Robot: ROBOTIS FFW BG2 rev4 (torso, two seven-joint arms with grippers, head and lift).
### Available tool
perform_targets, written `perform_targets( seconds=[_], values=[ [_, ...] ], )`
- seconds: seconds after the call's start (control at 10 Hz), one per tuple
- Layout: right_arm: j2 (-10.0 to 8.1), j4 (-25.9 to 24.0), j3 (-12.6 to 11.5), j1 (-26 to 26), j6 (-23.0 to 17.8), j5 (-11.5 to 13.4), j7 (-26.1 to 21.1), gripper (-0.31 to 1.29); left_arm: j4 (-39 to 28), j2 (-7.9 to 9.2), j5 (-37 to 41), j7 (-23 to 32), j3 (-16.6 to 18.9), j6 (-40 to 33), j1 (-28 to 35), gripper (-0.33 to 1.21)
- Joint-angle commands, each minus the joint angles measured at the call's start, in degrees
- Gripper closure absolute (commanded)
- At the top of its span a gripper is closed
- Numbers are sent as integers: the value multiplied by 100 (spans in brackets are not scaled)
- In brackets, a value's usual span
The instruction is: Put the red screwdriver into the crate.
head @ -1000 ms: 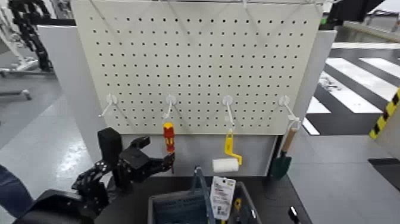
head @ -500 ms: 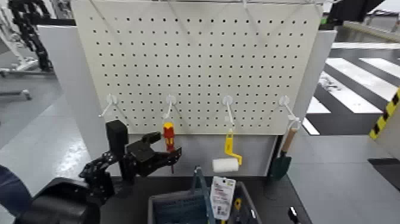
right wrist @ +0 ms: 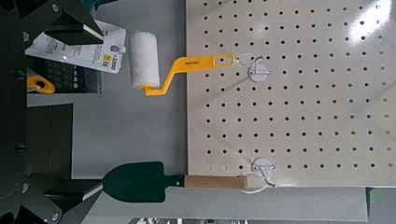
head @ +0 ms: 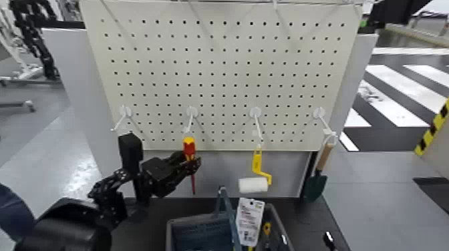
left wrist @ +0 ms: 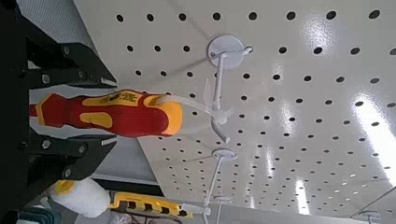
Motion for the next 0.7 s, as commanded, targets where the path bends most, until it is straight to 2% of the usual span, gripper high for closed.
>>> perform_targets(
  seconds=[0.1,0.4,0.7],
  values=[
    [0,-9,1,0,1,0,2,20,-35,-23,0,-43,5,33,15,115],
    [9,-1,1,0,1,0,2,20,-96,-32,27,-87,14,33,24,115],
    [0,-1,1,0,18,0,2,20,-483,-102,35,-104,172,139,261,115]
  ],
)
